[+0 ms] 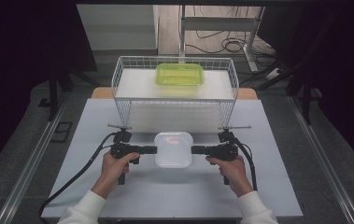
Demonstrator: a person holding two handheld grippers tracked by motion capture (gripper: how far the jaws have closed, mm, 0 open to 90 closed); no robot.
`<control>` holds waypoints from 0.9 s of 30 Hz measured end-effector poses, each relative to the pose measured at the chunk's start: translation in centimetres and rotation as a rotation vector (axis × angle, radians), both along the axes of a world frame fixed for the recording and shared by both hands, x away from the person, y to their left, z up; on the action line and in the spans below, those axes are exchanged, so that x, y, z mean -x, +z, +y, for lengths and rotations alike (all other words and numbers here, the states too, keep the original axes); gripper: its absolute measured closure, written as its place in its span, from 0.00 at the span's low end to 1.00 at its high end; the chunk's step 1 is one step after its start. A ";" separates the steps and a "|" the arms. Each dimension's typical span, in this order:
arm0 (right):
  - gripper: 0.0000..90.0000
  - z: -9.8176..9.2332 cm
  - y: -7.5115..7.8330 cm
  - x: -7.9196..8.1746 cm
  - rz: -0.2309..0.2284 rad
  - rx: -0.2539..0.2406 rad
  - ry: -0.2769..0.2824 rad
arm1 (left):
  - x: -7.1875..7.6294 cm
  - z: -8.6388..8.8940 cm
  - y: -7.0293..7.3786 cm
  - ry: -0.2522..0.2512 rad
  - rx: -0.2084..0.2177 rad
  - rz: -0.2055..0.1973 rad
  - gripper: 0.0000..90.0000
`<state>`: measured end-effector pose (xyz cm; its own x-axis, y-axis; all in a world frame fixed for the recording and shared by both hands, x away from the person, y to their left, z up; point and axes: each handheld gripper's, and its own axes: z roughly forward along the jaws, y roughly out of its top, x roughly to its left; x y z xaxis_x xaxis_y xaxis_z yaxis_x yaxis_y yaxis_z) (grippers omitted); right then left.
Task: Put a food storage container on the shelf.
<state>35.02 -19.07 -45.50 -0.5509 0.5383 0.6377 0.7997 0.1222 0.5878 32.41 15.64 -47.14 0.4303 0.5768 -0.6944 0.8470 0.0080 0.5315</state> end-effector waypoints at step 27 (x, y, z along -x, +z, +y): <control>0.89 -0.3 2.1 0.3 -0.059 -0.022 0.031 | 0.7 -0.1 2.7 -0.002 -0.013 -0.068 0.87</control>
<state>34.71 -19.40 -43.38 -0.6043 0.5062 0.6153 0.7595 0.1327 0.6368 31.71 15.57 -44.47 0.4777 0.5848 -0.6556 0.8088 -0.0015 0.5880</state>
